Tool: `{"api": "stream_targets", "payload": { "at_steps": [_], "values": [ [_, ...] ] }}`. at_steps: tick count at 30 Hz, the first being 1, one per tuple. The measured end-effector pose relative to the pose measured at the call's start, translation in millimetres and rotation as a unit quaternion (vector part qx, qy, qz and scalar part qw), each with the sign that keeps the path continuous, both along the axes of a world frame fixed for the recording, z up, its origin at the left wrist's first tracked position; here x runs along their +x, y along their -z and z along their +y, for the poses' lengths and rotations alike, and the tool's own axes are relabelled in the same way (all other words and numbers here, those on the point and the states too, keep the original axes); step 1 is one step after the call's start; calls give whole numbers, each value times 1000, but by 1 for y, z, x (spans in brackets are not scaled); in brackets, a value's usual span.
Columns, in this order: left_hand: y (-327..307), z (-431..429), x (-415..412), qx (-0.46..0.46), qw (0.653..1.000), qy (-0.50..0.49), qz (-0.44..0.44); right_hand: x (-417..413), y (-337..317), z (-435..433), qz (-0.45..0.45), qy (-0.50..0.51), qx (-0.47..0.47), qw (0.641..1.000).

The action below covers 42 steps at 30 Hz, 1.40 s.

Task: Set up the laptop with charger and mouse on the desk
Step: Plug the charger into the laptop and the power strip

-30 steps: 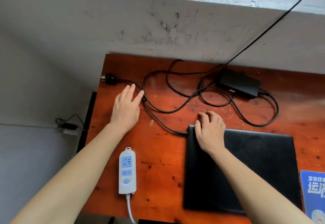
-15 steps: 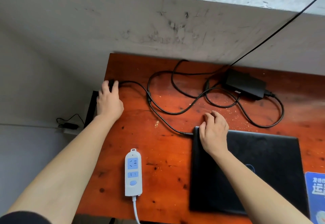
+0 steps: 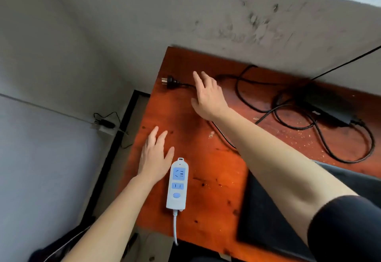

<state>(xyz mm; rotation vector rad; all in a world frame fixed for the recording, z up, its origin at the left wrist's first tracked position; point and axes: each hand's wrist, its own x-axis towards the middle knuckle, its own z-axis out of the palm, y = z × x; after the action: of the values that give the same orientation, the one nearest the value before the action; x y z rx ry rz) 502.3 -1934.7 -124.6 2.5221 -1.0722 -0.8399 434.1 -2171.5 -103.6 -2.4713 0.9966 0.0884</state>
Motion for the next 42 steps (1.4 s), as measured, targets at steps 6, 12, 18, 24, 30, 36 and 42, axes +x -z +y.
{"api": "stream_targets", "payload": {
  "at_steps": [6, 12, 18, 24, 30, 36, 42],
  "values": [
    [-3, 67, -33, 0, 998, -36, 46, 25, 4, 15, 122, -31, 34, 991],
    [-21, 76, -60, 97, 995, 8, 8, -22, -18, 46, 0, 33, 127, 991],
    [-16, 81, -115, 117, 988, -100, -23, -80, -67, 58, -146, 167, 454, 863],
    [-40, 72, -131, 18, 980, -198, -2, -140, -112, 58, -215, 107, 515, 823],
    [-102, 49, -143, -87, 968, -217, -91, -194, -141, 65, -279, 74, 517, 806],
    [-153, 26, -170, -171, 947, -238, -129, -245, -165, 77, -256, -7, 263, 930],
    [-171, 10, -200, -259, 933, -217, -126, -270, -170, 81, -322, 1, 141, 936]
  ]
}}
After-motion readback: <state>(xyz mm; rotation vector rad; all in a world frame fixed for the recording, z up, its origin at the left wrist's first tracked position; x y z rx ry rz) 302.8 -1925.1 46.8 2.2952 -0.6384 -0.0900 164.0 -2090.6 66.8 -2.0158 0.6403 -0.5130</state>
